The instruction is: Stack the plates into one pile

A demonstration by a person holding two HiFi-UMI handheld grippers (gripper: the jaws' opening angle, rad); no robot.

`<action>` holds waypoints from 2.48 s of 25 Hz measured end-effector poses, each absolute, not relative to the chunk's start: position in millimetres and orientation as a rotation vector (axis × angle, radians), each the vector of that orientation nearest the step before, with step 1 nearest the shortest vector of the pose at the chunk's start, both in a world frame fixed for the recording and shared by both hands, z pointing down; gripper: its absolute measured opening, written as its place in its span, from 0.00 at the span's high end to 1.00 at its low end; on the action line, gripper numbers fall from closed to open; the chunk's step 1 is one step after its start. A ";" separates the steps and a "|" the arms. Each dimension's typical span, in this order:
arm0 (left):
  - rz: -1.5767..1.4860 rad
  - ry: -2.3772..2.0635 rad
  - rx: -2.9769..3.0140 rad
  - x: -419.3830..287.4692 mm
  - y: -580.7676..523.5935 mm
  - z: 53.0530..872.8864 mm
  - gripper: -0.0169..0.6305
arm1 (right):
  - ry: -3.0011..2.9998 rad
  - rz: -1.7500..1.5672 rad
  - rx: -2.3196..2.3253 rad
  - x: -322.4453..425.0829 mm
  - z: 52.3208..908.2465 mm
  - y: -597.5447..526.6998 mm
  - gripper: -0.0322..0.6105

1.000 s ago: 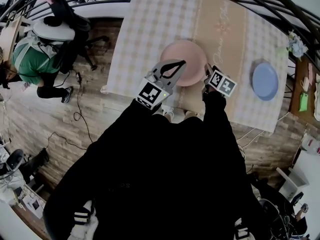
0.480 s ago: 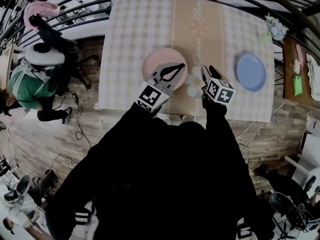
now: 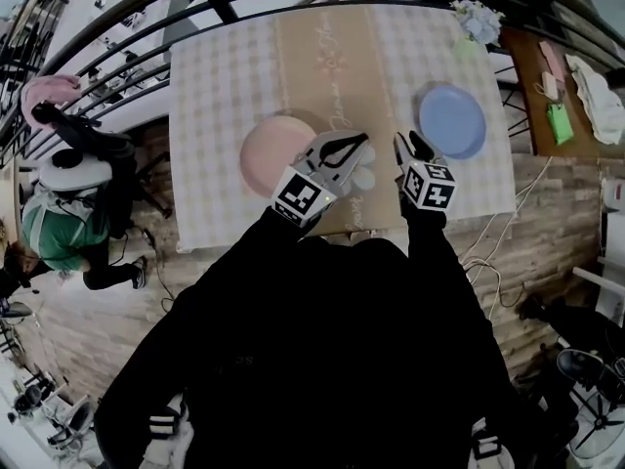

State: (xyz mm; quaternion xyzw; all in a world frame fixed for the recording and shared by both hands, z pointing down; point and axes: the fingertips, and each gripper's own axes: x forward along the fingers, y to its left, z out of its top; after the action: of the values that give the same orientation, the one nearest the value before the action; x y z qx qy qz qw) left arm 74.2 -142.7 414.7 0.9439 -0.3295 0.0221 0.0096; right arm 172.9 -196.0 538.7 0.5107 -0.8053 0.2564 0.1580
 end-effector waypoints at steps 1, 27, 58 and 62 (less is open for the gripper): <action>0.067 -1.002 2.958 86.9 -144.7 413.7 0.94 | -2.289 0.739 1.483 186.2 539.8 -197.4 0.72; 0.108 -0.677 2.986 308.2 -212.6 456.5 0.94 | -1.984 0.877 1.741 433.4 621.8 -246.8 0.70; 0.221 -0.647 2.883 368.3 -259.8 528.7 0.94 | -1.764 0.980 1.675 486.3 734.3 -276.9 0.71; 0.231 -0.654 2.873 365.0 -260.1 530.1 0.94 | -1.750 1.007 1.659 483.7 741.9 -277.8 0.74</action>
State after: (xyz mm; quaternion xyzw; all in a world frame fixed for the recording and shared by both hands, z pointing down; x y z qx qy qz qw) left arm 365.0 -260.1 530.1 0.9678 -0.2205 0.0778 0.0931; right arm 483.7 -277.8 741.9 0.6129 -0.6465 0.3720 0.2609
